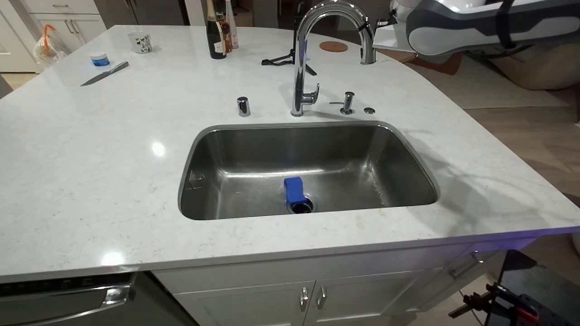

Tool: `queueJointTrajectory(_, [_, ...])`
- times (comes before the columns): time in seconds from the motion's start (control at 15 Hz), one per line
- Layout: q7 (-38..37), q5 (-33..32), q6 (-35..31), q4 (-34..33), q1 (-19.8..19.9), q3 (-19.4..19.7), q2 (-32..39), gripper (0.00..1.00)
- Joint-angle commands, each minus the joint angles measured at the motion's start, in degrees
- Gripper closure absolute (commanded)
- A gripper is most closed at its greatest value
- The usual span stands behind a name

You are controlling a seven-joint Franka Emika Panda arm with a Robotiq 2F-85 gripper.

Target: Push the faucet to the right side of the sink

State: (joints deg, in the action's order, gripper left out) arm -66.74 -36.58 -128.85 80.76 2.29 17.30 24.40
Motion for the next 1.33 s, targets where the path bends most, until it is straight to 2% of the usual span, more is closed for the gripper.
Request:
queueJointTrajectory(0.0, [1.85, 2.07, 1.69, 3.89, -0.41, -2.22, -3.88, 0.13])
queueJointTrajectory(0.07, [3.46, 3.82, 1.39, 5.21, -0.22, -3.48, -4.95, 0.05])
queueJointTrajectory(0.13, [4.9, 5.77, 1.13, 6.58, -0.23, -4.47, -5.95, 0.01])
queueJointTrajectory(0.53, [19.46, 18.93, 3.33, 16.7, -1.51, -10.83, -14.08, 0.0])
queueJointTrajectory(0.87, [31.68, 30.28, 12.36, 21.73, -1.68, -14.54, -20.12, 0.0])
queueJointTrajectory(1.27, [41.65, 38.31, 25.52, 26.18, -1.41, -15.46, -27.36, 0.0])
